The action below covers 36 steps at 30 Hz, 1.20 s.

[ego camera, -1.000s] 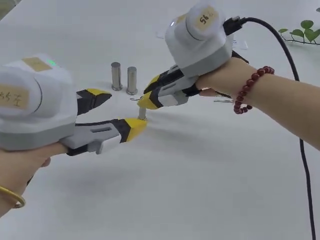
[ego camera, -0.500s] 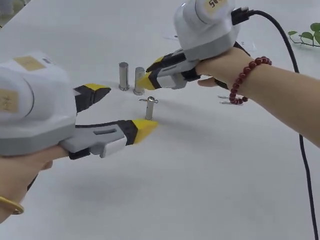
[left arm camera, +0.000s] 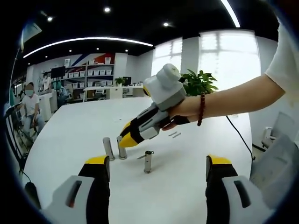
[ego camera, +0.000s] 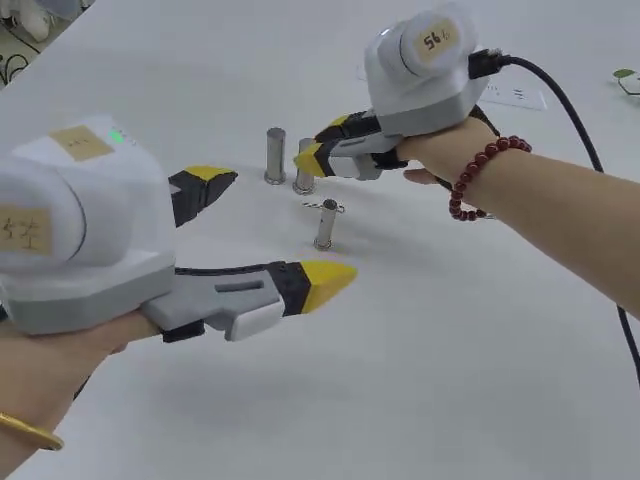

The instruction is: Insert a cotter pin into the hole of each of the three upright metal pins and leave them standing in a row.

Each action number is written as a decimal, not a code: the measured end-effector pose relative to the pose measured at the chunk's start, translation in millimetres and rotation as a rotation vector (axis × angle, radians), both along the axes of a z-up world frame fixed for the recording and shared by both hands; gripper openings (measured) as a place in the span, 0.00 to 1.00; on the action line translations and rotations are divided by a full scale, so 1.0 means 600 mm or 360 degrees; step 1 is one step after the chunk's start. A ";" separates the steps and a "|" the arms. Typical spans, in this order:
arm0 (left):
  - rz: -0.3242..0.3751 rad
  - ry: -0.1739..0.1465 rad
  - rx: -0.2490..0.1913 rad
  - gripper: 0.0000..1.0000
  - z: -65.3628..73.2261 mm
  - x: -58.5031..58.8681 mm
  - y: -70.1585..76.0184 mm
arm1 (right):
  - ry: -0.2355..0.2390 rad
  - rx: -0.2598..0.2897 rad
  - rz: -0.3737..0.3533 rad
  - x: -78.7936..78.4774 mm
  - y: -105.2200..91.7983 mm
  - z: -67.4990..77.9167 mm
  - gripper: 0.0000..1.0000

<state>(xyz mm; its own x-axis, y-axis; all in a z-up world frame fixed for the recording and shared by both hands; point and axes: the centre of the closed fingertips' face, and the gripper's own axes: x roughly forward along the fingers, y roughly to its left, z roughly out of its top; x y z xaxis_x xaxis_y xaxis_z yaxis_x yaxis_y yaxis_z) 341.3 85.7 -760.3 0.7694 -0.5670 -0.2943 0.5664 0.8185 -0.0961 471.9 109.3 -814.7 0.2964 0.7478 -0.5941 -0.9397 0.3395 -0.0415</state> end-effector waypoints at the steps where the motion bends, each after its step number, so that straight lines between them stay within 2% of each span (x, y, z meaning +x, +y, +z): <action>1: -0.0001 -0.0002 -0.0002 0.86 0.000 0.000 0.000 | 0.0011 0.0016 0.0005 0.000 0.002 -0.001 0.25; 9: 0.0012 0.0011 -0.0042 0.92 -0.002 0.002 0.001 | 0.0029 0.0043 -0.0007 0.005 0.008 -0.010 0.19; 11: 0.0009 0.0013 -0.0051 0.94 -0.002 0.001 -0.001 | 0.0009 0.0040 -0.0021 0.008 0.007 -0.011 0.16; 14: 0.0015 0.0000 -0.0094 0.97 0.004 0.001 -0.003 | 0.0016 0.0067 -0.0049 0.008 0.006 -0.010 0.15; 17: 0.0009 -0.0011 -0.0085 0.99 0.006 0.001 -0.004 | 0.0029 0.0096 -0.0092 0.008 0.006 -0.009 0.14; 21: 0.0008 0.0000 -0.0080 0.99 0.003 -0.001 -0.004 | 0.0027 0.0085 -0.0127 0.008 0.005 -0.008 0.14; 27: 0.0020 0.0014 -0.0054 0.99 0.000 -0.001 0.000 | -0.0024 0.0040 -0.0151 0.014 0.004 -0.005 0.13; 29: 0.0031 0.0017 -0.0064 0.98 0.002 -0.001 0.003 | -0.0014 0.0075 -0.0171 0.014 0.001 0.003 0.13; 30: 0.0034 0.0019 -0.0063 0.98 0.001 -0.001 0.003 | 0.0023 0.0127 -0.0206 0.015 0.001 0.010 0.13; 31: 0.0037 0.0020 -0.0057 0.98 0.001 -0.001 0.005 | 0.0036 0.0140 -0.0215 0.015 0.000 0.013 0.13; 36: 0.0050 0.0025 -0.0060 0.98 0.002 -0.002 0.007 | -0.0006 0.0087 -0.0225 0.014 -0.016 0.022 0.13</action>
